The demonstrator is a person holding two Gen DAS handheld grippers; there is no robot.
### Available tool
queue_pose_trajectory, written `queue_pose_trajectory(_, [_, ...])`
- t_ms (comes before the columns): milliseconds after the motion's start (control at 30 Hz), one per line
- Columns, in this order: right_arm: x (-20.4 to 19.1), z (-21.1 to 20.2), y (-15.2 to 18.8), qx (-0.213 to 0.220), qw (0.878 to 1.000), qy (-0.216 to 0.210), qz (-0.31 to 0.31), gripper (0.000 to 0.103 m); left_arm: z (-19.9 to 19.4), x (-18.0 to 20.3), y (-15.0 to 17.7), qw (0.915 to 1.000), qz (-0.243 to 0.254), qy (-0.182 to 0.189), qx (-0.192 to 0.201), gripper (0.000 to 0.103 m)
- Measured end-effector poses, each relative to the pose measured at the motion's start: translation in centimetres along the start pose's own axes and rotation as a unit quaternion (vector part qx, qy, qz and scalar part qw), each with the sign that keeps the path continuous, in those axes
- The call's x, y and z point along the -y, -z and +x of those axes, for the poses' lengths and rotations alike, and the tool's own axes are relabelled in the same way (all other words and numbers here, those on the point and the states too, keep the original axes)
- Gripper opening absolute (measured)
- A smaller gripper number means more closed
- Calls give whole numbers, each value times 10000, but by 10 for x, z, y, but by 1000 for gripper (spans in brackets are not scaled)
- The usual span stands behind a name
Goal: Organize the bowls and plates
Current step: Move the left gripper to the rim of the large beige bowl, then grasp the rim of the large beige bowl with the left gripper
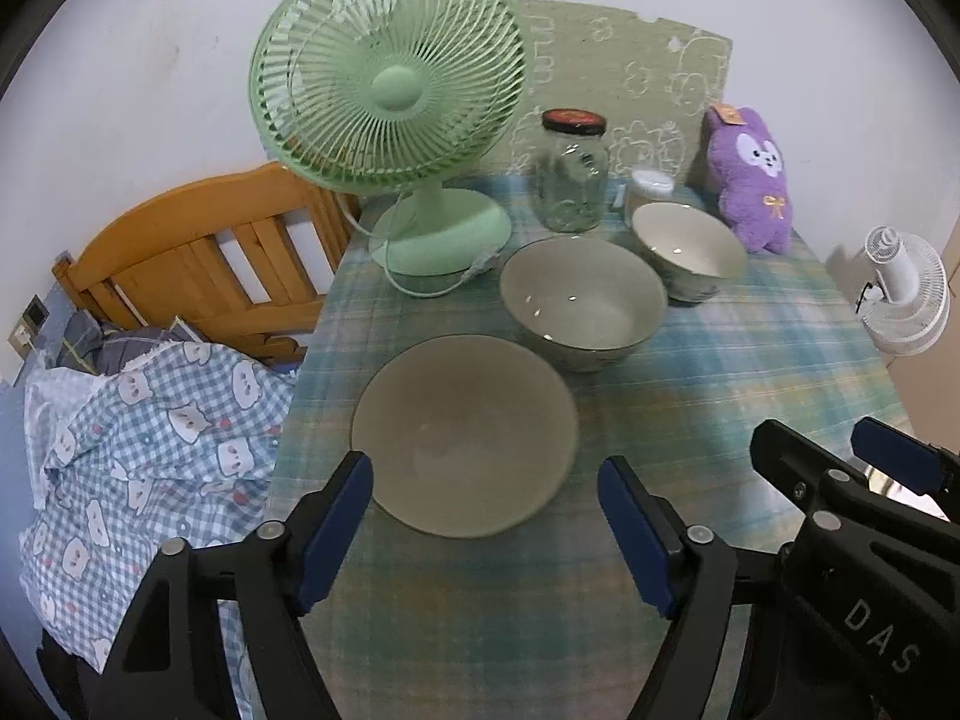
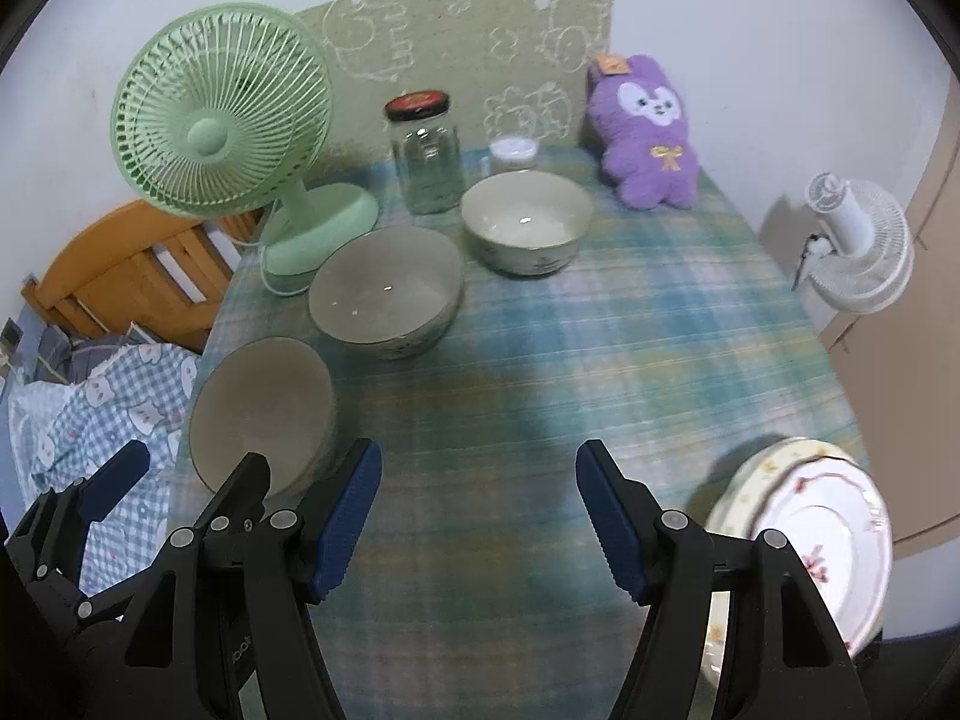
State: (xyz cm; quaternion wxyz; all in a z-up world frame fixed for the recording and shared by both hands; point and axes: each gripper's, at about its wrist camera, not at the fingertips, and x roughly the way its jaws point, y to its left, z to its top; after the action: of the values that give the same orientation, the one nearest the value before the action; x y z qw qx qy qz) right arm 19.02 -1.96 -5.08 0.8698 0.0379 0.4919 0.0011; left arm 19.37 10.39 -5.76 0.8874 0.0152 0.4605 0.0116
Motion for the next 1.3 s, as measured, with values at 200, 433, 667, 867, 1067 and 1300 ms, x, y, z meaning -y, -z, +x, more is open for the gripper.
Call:
queue_pose_trajectory(200, [-19,32,-5,-111,9999,-6,-6,71,30,-16,-4,9999,31,-114,-67,77])
queue_pose_trajectory(433, [-38,59,-15,-256,9995,-164,-1,65,53,-31,-10,9995,-34,-287,-135,75])
queue_pose_trajectory(667, [-62,79,-18,-389,9988,-251,-155,55,73,-48,-9,9989,-81,-303,-335,57])
queue_pose_trajectory(867, [-79,99,-16,-639,9971,-326,-268,33,90,-54,-6,9981,-34,-267,-548,40])
queue_pose_trajectory(1067, [-88,107,-17,-688,9964,-227,-435,18,91,-56,-3,9981,-82,-171,-592,26])
queue_pose_trajectory(1300, [-84,102,-16,-720,9965,-64,-424,18,87,-52,-1,9981,-88,17,-607,26])
